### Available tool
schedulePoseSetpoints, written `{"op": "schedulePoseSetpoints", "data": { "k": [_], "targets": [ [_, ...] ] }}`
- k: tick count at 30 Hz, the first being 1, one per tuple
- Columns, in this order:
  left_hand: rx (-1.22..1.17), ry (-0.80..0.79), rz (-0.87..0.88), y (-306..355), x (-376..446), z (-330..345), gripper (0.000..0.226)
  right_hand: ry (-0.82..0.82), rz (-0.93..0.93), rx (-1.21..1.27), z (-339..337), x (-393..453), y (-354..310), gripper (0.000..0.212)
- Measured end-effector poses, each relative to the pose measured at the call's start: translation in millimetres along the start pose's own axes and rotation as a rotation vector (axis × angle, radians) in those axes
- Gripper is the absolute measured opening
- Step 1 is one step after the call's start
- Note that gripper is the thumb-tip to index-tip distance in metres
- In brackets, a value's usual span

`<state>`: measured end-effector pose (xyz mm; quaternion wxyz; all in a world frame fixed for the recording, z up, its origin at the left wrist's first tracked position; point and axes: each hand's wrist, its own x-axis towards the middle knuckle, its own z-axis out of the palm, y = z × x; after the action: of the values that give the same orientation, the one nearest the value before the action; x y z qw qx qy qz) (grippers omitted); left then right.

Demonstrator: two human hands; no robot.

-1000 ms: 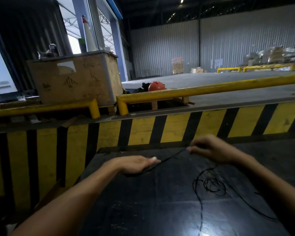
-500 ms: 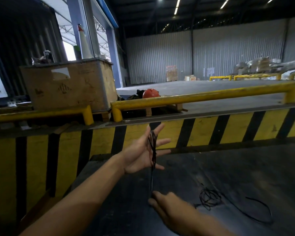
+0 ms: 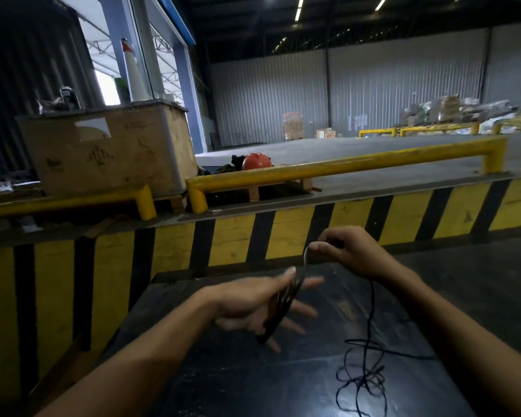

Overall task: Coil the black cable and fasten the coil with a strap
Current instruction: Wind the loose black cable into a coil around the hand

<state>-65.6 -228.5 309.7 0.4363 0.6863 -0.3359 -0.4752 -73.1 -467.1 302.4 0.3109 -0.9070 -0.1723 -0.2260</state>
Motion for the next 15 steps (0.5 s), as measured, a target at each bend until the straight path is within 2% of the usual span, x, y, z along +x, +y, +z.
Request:
{"op": "schedulePoseSetpoints", "data": {
  "k": [2, 3, 5, 7, 9, 12, 15],
  "targets": [
    [-0.249, 0.013, 0.225, 15, -2, -2, 0.047, 0.04, 0.049, 0.301, 31, -14, -3, 0.026],
    [-0.338, 0.041, 0.336, 24, -2, -4, 0.048, 0.009, 0.069, 0.388, 52, -24, -7, 0.029],
    [-0.412, 0.152, 0.496, 38, 1, -10, 0.047, -0.136, 0.069, 0.382, 99, -48, -18, 0.033],
    [-0.323, 0.314, 0.535, 41, 8, -14, 0.043, -0.288, 0.023, 0.302, 132, -67, -32, 0.031],
    [-0.119, 0.473, 0.451, 32, 11, -19, 0.043, -0.389, -0.029, 0.201, 138, -72, -38, 0.034],
    [0.295, 0.644, 0.221, 7, 6, -30, 0.053, -0.465, -0.072, 0.046, 109, -63, -33, 0.034],
    [0.585, 0.631, -0.044, -18, -3, -38, 0.047, -0.441, -0.067, 0.0, 60, -45, -23, 0.021]
  ]
}}
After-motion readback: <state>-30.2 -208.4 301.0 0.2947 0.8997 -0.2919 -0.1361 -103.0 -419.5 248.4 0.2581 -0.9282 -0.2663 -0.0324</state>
